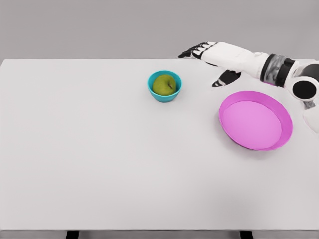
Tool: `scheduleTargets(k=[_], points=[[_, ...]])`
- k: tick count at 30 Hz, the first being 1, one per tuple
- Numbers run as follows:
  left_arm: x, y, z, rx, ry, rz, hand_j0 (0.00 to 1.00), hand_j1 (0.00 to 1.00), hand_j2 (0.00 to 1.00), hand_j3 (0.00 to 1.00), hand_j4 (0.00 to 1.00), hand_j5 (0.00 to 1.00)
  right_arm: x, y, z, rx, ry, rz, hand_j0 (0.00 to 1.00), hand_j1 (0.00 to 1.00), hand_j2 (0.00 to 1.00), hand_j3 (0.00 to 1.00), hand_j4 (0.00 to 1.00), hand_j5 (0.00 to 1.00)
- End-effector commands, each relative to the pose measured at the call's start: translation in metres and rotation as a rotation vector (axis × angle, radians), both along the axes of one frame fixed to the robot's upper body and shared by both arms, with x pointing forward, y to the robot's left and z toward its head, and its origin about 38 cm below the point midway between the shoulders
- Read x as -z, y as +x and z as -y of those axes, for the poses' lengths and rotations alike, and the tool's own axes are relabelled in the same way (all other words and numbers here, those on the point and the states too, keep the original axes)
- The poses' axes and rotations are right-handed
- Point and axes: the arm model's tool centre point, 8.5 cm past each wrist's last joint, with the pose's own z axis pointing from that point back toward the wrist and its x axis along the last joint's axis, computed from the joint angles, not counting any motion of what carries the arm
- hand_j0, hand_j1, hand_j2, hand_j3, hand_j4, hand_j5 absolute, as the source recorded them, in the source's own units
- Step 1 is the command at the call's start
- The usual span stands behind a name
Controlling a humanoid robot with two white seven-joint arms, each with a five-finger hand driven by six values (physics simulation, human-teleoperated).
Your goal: Put the apple from the pink plate into the blue bowl with your right arm
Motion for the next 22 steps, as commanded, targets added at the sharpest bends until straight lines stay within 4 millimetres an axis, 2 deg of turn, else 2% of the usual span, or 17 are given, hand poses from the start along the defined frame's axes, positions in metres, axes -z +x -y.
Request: scheduleTargets(k=[1, 3, 5, 7, 9, 10, 13, 14, 16, 19, 22], points=[[0.0, 0.001, 0.0, -0.002, -0.001, 0.001, 1.0, 1.0, 1.0, 1.0, 1.0, 1.0, -0.057, -0.039, 0.03, -0.034, 0.012, 0.064, 1.0, 1.0, 1.0, 1.0, 1.0, 1.0], [0.0, 0.001, 0.0, -0.001, -0.001, 0.001, 1.0, 1.0, 1.0, 1.0, 1.0, 1.0, -0.054, -0.041, 0.033, -0.03, 0.001, 0.057, 1.0, 1.0, 1.0, 1.0, 1.0, 1.0], [0.0, 0.0, 0.0, -0.001, -0.001, 0.0, 1.0, 1.0, 1.0, 1.0, 1.0, 1.0, -0.036, -0.044, 0.032, -0.035, 0.0, 0.016, 1.0, 1.0, 1.0, 1.0, 1.0, 1.0], [0.0, 0.003, 0.0, 0.006, -0.001, 0.005, 1.0, 1.0, 1.0, 1.0, 1.0, 1.0, -0.033, -0.045, 0.033, -0.037, -0.003, 0.01, 1.0, 1.0, 1.0, 1.0, 1.0, 1.0], [-0.008, 0.091, 0.001, 0.014, -0.001, 0.155, 1.0, 1.0, 1.0, 1.0, 1.0, 1.0, -0.032, -0.048, 0.041, -0.032, -0.025, 0.012, 1.0, 1.0, 1.0, 1.0, 1.0, 1.0], [-0.009, 0.099, 0.001, 0.015, 0.0, 0.165, 1.0, 1.0, 1.0, 1.0, 1.0, 1.0, -0.03, -0.052, 0.054, -0.019, -0.058, 0.006, 1.0, 1.0, 1.0, 1.0, 1.0, 1.0], [0.0, 0.017, -0.004, 0.002, 0.012, 0.012, 1.0, 1.0, 1.0, 1.0, 1.0, 1.0, -0.02, -0.055, 0.056, -0.024, -0.059, -0.014, 1.0, 1.0, 1.0, 1.0, 1.0, 1.0], [0.0, 0.004, -0.004, -0.001, 0.013, -0.013, 1.0, 1.0, 1.0, 1.0, 1.0, 1.0, -0.02, -0.054, 0.055, -0.026, -0.056, -0.014, 1.0, 1.0, 1.0, 1.0, 1.0, 1.0], [0.0, 0.005, -0.004, 0.013, 0.014, -0.012, 1.0, 1.0, 1.0, 1.0, 1.0, 1.0, -0.019, -0.054, 0.056, -0.023, -0.055, -0.015, 1.0, 1.0, 1.0, 1.0, 1.0, 1.0], [0.001, -0.003, -0.004, 0.039, 0.017, -0.021, 1.0, 1.0, 1.0, 1.0, 1.0, 1.0, 0.003, -0.063, 0.077, 0.037, -0.003, -0.061, 1.0, 1.0, 1.0, 1.0, 1.0, 1.0], [0.001, -0.001, -0.004, 0.06, 0.019, -0.013, 1.0, 1.0, 1.0, 1.0, 1.0, 1.0, 0.006, -0.064, 0.075, 0.031, 0.006, -0.063, 1.0, 1.0, 1.0, 1.0, 1.0, 1.0]])
